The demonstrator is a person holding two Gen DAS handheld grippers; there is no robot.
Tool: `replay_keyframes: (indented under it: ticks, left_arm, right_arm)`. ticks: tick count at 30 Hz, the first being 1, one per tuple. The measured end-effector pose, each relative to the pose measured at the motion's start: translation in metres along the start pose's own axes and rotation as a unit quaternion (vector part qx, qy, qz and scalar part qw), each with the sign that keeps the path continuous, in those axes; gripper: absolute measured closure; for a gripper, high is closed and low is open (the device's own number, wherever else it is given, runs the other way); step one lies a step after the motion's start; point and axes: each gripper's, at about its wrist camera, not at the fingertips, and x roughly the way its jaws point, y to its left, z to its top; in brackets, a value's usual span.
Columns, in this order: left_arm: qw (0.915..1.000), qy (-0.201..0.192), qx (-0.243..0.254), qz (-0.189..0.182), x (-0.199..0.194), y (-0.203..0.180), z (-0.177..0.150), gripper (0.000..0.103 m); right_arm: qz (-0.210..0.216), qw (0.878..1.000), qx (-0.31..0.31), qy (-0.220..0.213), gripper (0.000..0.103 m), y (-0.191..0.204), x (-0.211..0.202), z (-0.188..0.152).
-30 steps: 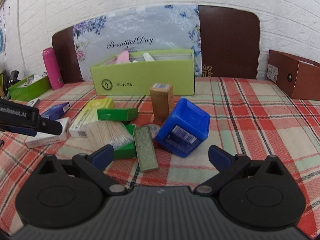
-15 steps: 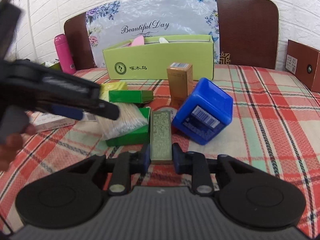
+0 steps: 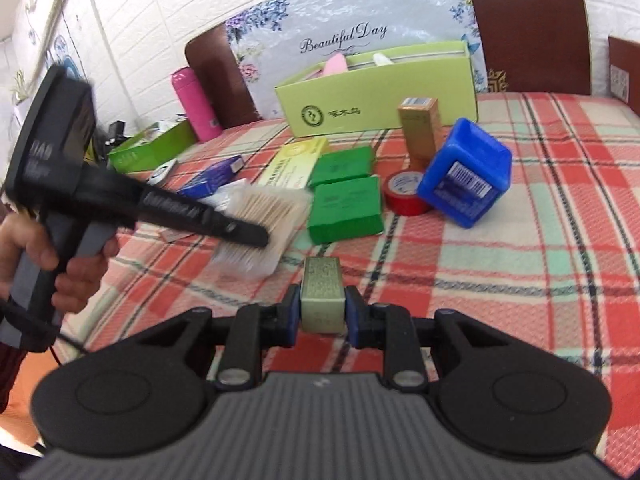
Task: Organize objects
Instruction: 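Grasp the olive-green bar with the right gripper while the left gripper grasps the toothpick bag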
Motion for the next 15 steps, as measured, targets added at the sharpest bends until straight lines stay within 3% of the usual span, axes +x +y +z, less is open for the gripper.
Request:
replay_keyframes:
  ticks: [4,9,15]
  left_arm:
    - [0.9984,-0.003,-0.008,0.056,-0.012,0.014,-0.010,0.037]
    - [0.9988,-0.008,-0.018,0.044,-0.006,0.005,-0.007,0.033]
    - [0.9975,-0.008,0.029,0.064,0.012,-0.022,-0.005,0.034]
  right_arm:
    - [-0.007,1.000,-0.025,0.006,0.074,0.009,0.001,-0.002]
    - [-0.034,0.998,-0.057,0.019,0.074,0.020,0.011,-0.003]
    - [-0.042,0.997,-0.061,0.023,0.074,0.021,0.013,-0.003]
